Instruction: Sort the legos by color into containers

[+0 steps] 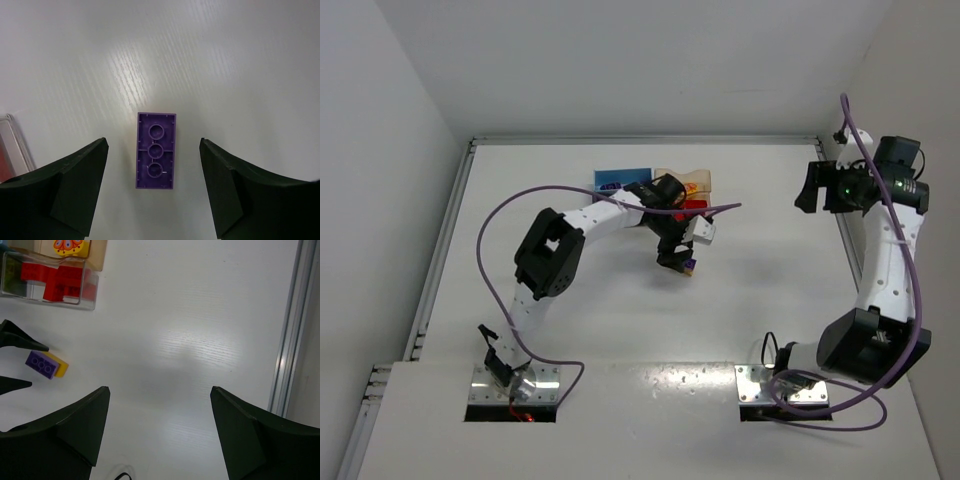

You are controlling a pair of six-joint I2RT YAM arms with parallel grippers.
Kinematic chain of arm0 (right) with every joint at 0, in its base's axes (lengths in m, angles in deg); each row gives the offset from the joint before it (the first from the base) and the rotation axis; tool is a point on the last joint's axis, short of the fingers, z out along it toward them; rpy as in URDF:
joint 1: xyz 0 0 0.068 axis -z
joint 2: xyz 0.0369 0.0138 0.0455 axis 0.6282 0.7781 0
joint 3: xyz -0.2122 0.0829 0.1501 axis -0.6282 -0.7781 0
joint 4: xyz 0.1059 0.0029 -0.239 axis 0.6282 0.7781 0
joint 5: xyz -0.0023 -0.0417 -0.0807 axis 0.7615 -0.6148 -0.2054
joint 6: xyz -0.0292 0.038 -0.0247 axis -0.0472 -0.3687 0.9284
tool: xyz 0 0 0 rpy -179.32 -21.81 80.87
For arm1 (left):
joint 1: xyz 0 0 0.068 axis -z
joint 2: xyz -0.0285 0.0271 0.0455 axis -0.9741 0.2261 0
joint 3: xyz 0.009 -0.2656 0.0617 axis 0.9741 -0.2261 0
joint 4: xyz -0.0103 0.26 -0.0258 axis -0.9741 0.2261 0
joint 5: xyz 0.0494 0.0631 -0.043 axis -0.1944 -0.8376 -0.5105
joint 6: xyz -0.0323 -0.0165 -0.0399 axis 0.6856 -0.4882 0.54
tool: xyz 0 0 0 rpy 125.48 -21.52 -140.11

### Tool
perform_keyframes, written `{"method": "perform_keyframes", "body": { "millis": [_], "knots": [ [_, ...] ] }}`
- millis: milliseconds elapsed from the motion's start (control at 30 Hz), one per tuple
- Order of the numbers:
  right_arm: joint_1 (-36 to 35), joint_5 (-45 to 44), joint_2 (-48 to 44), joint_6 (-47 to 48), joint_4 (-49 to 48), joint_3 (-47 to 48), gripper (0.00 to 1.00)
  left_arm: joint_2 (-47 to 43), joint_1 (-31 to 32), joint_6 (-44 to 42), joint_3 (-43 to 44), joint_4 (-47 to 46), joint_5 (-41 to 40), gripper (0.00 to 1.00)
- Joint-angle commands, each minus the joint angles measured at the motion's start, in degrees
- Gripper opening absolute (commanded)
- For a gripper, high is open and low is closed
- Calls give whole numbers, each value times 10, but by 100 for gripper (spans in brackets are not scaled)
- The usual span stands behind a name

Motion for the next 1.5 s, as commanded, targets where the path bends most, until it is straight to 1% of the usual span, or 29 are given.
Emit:
{"method": "perform_keyframes", "body": {
  "millis": [0, 133, 233, 367, 400, 467, 500, 567, 633, 667, 700, 733, 767, 800, 833, 867, 900, 933, 967, 1000, 1033, 1067, 1133, 1233, 1267, 1300, 1333, 1367, 1467],
  "knots": [
    [8, 20, 1, -12, -3, 23, 82, 22, 7, -5, 33, -6, 28, 80],
    [14, 20, -4, -12, 2, 23, 82, 40, 7, 1, 41, -6, 22, 80],
    [20, 20, -4, -12, 7, 23, 82, 46, 7, 1, 46, -6, 22, 77],
    [25, 25, -9, -12, 7, 17, 82, 51, 7, 1, 46, -6, 17, 50],
    [25, 25, -9, -12, 7, 17, 82, 51, 7, 1, 46, -6, 17, 37],
    [25, 32, -9, -12, 7, 11, 82, 45, 7, 1, 40, -6, 17, 23],
    [25, 39, -9, -12, 7, 6, 82, 33, 7, 7, 35, -6, 22, 14],
    [16, 56, -9, -18, 1, -2, 82, 4, 1, 17, 28, -6, 31, 12],
    [4, 106, -9, -18, 1, -17, 82, -26, -25, 65, 14, -22, 62, 11],
    [4, 158, -9, -25, 1, -17, 82, -66, -36, 101, 5, -68, 77, 11],
    [-8, 190, 1, -25, 1, -25, 82, -90, -67, 217, -34, -113, 94, 10],
    [-26, 224, 14, -25, 1, -34, 82, -118, -85, 300, -65, -175, 125, 10],
    [-38, 289, 20, -25, -10, -39, 82, -147, -105, 394, -102, -344, 138, 10],
    [-50, 324, 26, -25, -16, -45, 82, -203, -143, 604, -192, -446, 147, 10],
    [-72, 358, 40, -25, -22, -45, 82, -227, -161, 710, -238, -549, 147, 9],
    [-84, 405, 49, -25, -38, -45, 82, -245, -177, 797, -273, -698, 147, 9],
    [-95, 423, 62, -18, -45, -35, 83, -255, -200, 942, -317, -759, 162, 9],
    [-118, 436, 76, -18, -45, -25, 85, -262, -207, 1006, -333, -816, 192, 9],
    [-130, 457, 109, -23, -65, -4, 85, -262, -212, 1064, -348, -923, 202, 9],
    [-141, 467, 125, -41, -83, 5, 85, -270, -221, 1162, -380, -973, 202, 9],
    [-153, 476, 138, -66, -109, 12, 86, -275, -226, 1199, -393, -1017, 202, 9],
    [-179, 483, 150, -115, -160, 26, 86, -287, -226, 1225, -403, -1044, 195, 9],
    [-224, 496, 190, -156, -204, 58, 86, -308, -240, 1243, -410, -1053, 195, 9],
    [-271, 504, 247, -199, -250, 105, 86, -322, -246, 1256, -410, -1066, 195, 9],
    [-298, 510, 260, -220, -274, 115, 86, -322, -246, 1256, -410, -1071, 195, 9],
    [-311, 510, 273, -266, -327, 124, 86, -327, -251, 1264, -410, -1072, 195, 9],
    [-321, 517, 286, -284, -349, 146, 86, -332, -251, 1264, -410, -1072, 195, 9],
    [-341, 517, 311, -296, -363, 160, 86, -332, -251, 1264, -415, -1072, 195, 9],
    [-363, 525, 341, -301, -363, 208, 86, -332, -251, 1264, -416, -1072, 195, 9]
  ]
}}
